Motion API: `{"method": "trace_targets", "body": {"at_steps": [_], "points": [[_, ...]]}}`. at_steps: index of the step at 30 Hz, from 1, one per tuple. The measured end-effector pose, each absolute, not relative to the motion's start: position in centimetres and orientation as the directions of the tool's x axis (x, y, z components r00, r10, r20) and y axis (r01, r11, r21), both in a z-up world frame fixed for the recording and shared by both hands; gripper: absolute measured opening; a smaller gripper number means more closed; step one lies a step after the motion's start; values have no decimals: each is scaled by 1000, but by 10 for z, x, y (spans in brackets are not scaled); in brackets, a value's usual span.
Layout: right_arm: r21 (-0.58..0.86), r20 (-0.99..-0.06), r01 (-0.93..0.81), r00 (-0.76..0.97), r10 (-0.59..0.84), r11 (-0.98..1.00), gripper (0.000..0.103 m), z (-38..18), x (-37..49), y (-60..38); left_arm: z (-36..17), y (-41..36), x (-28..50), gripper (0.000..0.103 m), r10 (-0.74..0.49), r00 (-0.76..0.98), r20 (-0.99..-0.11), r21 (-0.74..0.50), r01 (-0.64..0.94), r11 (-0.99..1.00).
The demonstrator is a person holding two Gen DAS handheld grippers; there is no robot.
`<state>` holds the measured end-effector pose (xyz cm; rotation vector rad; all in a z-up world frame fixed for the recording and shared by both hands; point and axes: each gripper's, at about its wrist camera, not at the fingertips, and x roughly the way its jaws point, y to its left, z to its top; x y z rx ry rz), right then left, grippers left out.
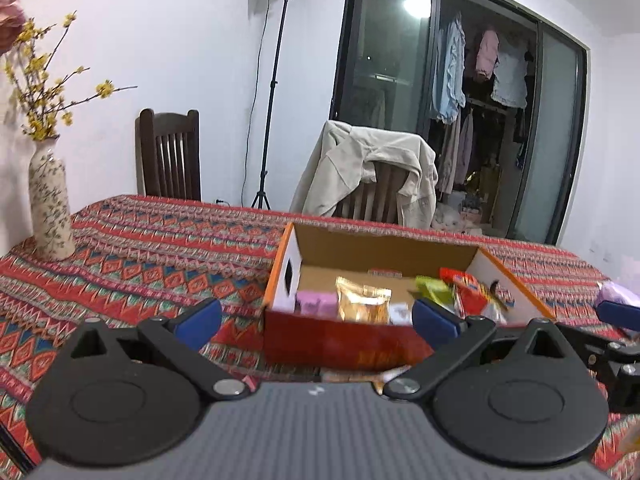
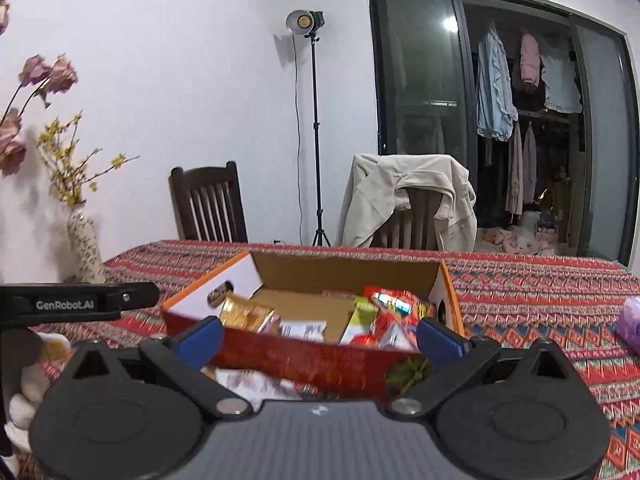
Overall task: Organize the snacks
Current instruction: 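Move both tools back to the pile, right tool grasping a white packet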
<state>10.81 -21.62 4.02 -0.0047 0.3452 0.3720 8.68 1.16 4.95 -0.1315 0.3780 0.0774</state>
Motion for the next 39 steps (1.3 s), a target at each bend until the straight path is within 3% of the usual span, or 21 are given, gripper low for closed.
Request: {"method": "trace_targets", "body": {"at_steps": [19,24,29,31,33,35,39], "points": [[110,-446,-435,782,435,894,100,6,72,-189,12,39,32,103,59,889,-453,-149,-141,979],[163,-488,-419,752,442,893,82,-5,86,-178,7,47,29,103,66,885,-462,-160,-157,975],[170,-524,-430,722,451,887,75,-19,96,-165,5,52,26,103,63,885,-461,-170,-158,973],[164,-531,-428,721,445,889,66,-23,97,-162,3,55,26,103,65,884,-464,-174,-163,971],[174,-530,-434,715,456,884,49,-23,97,-163,2,56,26,103,66,881,-468,-178,-167,970],[190,-530,-443,705,472,876,43,-21,97,-165,1,57,26,103,65,880,-471,-181,-169,969],[176,-516,-438,722,462,881,42,-19,90,-168,0,57,26,103,63,879,-472,-184,-168,968]]}}
